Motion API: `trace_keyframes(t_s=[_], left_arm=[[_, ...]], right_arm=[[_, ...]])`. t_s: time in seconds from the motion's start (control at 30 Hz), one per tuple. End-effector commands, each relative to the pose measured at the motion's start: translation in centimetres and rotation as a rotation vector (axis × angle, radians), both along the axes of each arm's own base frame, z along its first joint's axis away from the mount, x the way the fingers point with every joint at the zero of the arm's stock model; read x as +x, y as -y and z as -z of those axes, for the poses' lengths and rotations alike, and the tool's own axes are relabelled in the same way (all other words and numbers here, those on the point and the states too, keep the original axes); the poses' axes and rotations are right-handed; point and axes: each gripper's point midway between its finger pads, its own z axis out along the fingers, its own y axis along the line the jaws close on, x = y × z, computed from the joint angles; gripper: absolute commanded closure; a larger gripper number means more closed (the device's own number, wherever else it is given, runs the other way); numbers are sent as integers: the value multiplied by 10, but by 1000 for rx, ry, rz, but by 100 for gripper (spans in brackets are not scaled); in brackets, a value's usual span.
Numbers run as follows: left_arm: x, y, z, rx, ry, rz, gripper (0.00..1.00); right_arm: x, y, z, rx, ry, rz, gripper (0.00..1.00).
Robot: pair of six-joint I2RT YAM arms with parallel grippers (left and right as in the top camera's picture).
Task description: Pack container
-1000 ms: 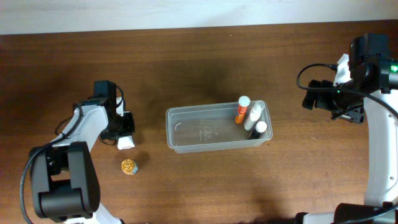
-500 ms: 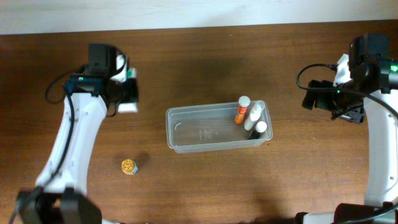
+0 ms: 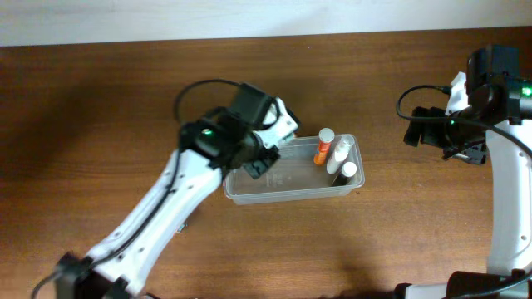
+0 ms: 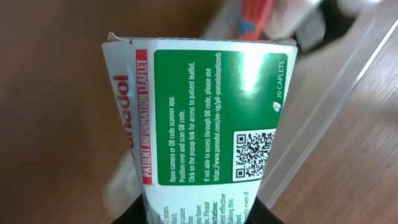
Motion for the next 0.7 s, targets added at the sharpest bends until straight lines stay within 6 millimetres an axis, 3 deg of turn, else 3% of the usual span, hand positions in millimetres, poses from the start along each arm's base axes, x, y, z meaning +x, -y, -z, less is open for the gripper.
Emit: trace_keyframes(t_s=[0.0, 0.1, 0.2, 0.23, 0.27, 0.3, 0.37, 0.47, 0.67], left_arm=[[3, -1, 47, 109, -64, 63, 69], [5, 0, 70, 138, -109, 64, 63], [5, 0, 78, 149, -127, 65, 43], [5, 0, 78, 148, -125, 64, 38], [7, 0, 74, 145, -117, 55, 24], [11, -2, 70, 144, -104, 26, 21], [18, -6, 58, 137, -76, -44, 20], [22, -23, 23, 86, -51, -185, 19], [11, -85, -39, -42, -26, -491, 18]], right_arm=[[-2, -1, -2, 6, 9, -7, 7], [-2, -1, -2, 6, 9, -7, 7], [-2, -1, -2, 5, 9, -14, 7], [-2, -1, -2, 5, 9, -14, 7], [-2, -1, -2, 5, 9, -14, 7], [-2, -1, -2, 5, 9, -14, 7], [-2, -1, -2, 5, 9, -14, 7], [-2, -1, -2, 4, 9, -17, 7], [-1, -1, -2, 4, 10, -17, 7]])
